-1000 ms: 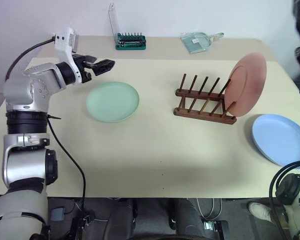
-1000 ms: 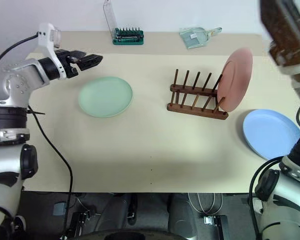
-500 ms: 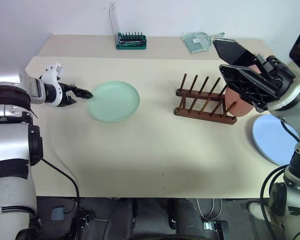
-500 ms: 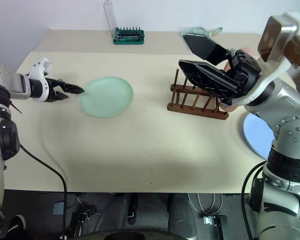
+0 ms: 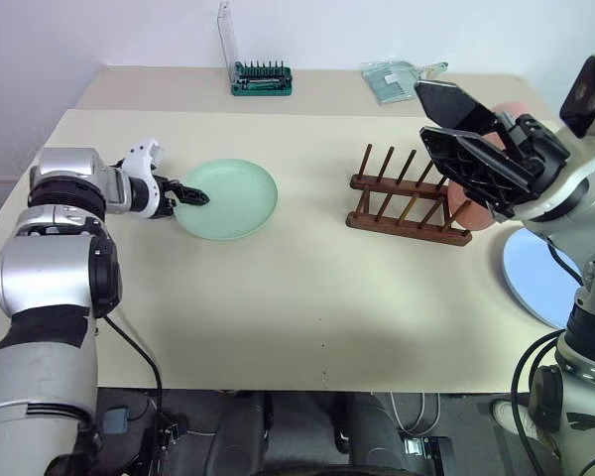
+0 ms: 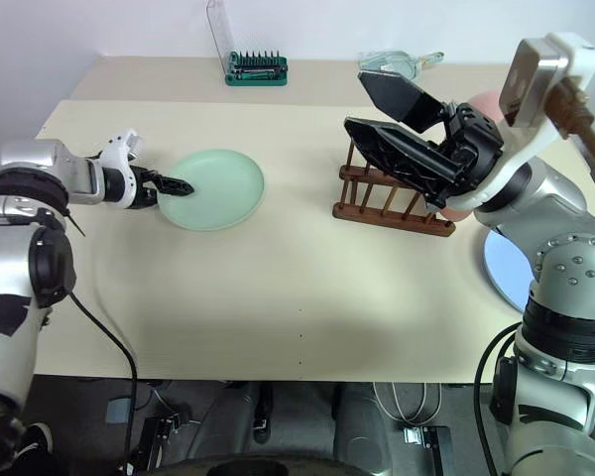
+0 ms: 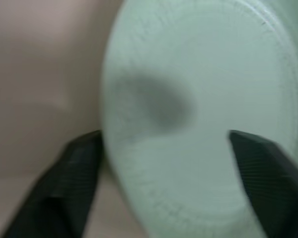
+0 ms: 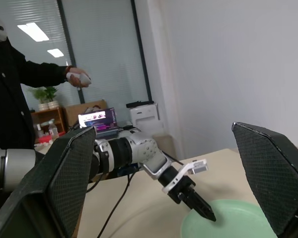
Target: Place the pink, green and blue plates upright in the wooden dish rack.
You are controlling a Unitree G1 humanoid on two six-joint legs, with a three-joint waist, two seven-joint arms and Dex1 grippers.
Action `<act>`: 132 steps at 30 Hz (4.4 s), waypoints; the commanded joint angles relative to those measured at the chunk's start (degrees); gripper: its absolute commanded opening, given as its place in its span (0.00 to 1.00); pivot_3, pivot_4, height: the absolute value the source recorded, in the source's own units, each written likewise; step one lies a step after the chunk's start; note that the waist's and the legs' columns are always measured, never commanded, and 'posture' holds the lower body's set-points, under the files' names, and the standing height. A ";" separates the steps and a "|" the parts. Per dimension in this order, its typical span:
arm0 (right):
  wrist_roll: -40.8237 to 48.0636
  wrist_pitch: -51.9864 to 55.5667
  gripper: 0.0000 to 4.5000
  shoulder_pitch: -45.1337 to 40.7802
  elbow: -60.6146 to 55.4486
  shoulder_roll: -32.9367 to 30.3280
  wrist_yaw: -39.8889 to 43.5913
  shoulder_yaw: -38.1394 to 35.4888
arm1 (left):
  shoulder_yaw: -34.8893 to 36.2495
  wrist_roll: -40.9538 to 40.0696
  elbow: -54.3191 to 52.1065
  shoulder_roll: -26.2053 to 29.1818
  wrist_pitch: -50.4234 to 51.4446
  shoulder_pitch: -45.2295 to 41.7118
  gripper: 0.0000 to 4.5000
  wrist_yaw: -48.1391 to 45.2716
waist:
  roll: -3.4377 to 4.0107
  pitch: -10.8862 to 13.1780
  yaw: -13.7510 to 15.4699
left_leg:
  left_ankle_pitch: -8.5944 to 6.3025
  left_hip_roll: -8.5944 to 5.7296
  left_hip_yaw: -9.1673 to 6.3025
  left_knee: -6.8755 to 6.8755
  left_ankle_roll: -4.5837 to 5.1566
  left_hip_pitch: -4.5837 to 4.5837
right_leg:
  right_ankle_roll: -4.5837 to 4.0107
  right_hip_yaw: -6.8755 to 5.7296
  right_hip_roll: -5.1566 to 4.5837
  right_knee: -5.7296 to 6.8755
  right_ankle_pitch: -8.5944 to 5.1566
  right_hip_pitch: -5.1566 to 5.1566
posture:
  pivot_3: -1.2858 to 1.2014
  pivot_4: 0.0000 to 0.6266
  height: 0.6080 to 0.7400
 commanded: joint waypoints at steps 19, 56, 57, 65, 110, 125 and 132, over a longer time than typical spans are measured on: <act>-20.87 -10.43 1.00 -1.05 -1.62 0.12 -0.17 8.61 | 25.70 -15.72 -5.58 1.06 -3.14 -3.33 0.02 10.48 | -0.02 0.00 -0.15 | 0.02 0.00 0.00 0.00 -0.04 -0.03 | 0.00 0.00 0.00 0.05 0.00 -0.07 | 0.52 0.24 1.00; -104.35 -71.99 0.50 -15.18 26.41 1.67 -23.53 32.70 | 16.28 -39.81 -93.03 -36.68 -9.03 29.70 0.00 45.33 | -0.07 -0.02 -0.23 | 0.40 -0.03 -0.01 -0.01 -0.66 0.06 | -0.07 0.12 0.01 -0.06 0.03 -0.07 | 0.52 0.24 1.00; -104.26 -71.81 0.37 -15.19 26.50 1.74 -23.46 32.63 | 16.17 -39.96 -92.79 -36.56 -9.22 29.92 0.00 45.25 | -0.07 -0.02 -0.25 | 0.40 -0.03 -0.01 -0.01 -0.66 0.06 | -0.07 0.13 0.01 -0.06 0.03 -0.07 | 0.52 0.24 1.00; -104.59 -70.87 0.00 -15.06 26.45 2.12 -23.59 32.07 | 15.91 -42.79 -90.32 -36.06 -9.18 30.89 0.07 45.78 | -0.07 -0.03 -0.30 | 0.40 -0.03 -0.02 -0.01 -0.66 0.06 | -0.07 0.12 0.02 -0.06 0.03 -0.07 | 0.52 0.24 1.00; 10.51 6.46 0.00 -21.52 13.77 13.31 -74.48 -13.13 | 3.57 -31.04 -75.84 -0.80 -24.40 35.08 0.99 -14.66 | 0.08 -0.03 -1.39 | 0.16 0.05 -0.02 -0.12 -0.16 -0.01 | -0.11 0.11 0.06 0.05 0.04 -0.11 | 0.52 0.24 1.00; 20.59 1.91 0.00 -21.74 13.21 10.86 -80.67 -10.19 | 3.55 -28.62 -72.13 -1.68 -26.36 33.67 0.99 -14.30 | 0.08 -0.03 -1.63 | 0.16 0.06 -0.02 -0.13 -0.15 0.00 | -0.11 0.12 0.08 0.05 0.04 -0.13 | 0.52 0.24 1.00; 25.79 -0.67 0.00 -21.45 13.44 10.28 -83.30 -9.56 | 3.77 -28.73 -72.02 -2.37 -25.57 33.52 0.99 -13.40 | 0.08 -0.03 -1.49 | 0.15 0.06 -0.02 -0.13 -0.14 -0.02 | -0.11 0.12 0.07 0.04 0.04 -0.13 | 0.52 0.24 1.00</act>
